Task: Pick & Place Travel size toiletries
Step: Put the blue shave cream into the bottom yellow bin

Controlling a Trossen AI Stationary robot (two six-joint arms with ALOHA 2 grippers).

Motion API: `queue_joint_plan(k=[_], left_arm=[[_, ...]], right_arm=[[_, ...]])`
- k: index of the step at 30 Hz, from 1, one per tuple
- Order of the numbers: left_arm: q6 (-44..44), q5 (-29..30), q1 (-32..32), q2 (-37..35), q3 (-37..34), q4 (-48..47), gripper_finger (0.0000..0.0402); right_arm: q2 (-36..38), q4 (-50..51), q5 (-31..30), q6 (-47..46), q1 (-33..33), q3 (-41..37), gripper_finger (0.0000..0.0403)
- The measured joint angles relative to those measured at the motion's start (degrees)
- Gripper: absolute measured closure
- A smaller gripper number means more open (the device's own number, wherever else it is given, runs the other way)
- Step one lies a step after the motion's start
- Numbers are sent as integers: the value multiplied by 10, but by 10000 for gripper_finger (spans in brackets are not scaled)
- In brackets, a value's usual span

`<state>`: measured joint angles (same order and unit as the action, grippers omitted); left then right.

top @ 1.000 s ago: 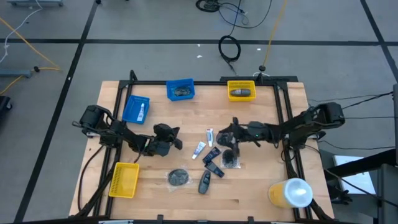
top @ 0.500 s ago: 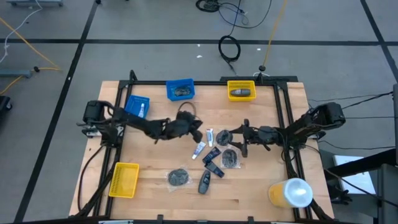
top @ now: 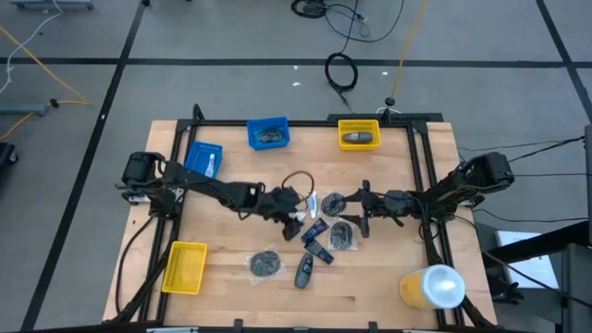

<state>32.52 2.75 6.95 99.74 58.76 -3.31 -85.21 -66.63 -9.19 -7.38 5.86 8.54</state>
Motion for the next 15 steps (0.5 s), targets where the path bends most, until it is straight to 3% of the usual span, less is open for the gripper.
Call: queue_joint_plan(k=[3,11,15], left_arm=[[19,53,46,0,0,9,116],[40,272,136,60,0,126,126],[49,297,131,107,0,157,136]], right_arm=[[0,1,0,1,3,0,149],[0,10,0,-6,3,1,149],[0,13,0,-14,3,1,149]])
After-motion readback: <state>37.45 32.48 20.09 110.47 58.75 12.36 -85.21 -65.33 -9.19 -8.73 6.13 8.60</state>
